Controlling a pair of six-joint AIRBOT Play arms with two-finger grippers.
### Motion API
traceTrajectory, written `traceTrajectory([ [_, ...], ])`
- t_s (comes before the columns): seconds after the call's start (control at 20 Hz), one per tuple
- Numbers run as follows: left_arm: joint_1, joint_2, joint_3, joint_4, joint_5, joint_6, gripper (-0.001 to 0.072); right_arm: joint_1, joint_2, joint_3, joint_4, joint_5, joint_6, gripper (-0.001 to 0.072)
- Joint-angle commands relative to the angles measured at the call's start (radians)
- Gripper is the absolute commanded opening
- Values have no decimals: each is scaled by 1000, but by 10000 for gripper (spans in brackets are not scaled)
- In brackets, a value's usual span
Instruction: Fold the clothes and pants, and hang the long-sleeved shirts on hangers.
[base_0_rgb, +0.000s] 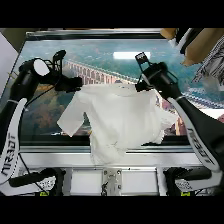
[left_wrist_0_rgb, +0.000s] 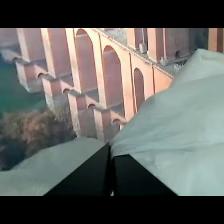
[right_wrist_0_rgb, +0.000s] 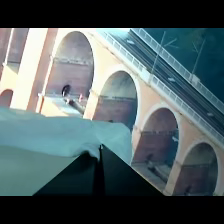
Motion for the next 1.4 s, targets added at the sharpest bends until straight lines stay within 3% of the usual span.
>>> traceTrajectory([
  [0.0, 1, 196, -166, 48, -47, 2, 14, 2, 298, -216, 164, 104, -23, 16],
  [0.15, 1, 351, -348, -21, -107, 0, 14, 2, 551, -445, 398, 182, -23, 16],
  [0.3, 1, 452, -454, -192, -98, -6, 14, 2, 726, -566, 591, 195, 11, 16],
  [0.5, 1, 458, -459, -232, 9, -6, 13, -2, 768, -572, 521, 146, 33, 16],
  [0.65, 1, 333, -363, -232, 79, -5, 14, -7, 716, -572, 464, 34, 64, 15],
  [0.7, 1, 280, -315, -228, 100, -3, 40, -14, 695, -572, 465, -16, 66, 16],
  [0.75, 1, 230, -266, -221, 118, -5, 407, -23, 677, -572, 465, -60, 82, 16],
  [0.8, 1, 190, -218, -222, 127, -6, 686, -36, 659, -569, 465, -101, 103, 15],
  [0.95, -21, 130, -107, -219, 118, -19, 658, -89, 634, -558, 466, -166, 146, 16],
  [1.1, -154, 182, -135, -144, 154, -68, 658, -105, 636, -557, 476, -180, 147, 16],
  [1.35, -517, 193, -229, 344, 286, -312, 658, -103, 649, -557, 506, -180, 130, 16],
])
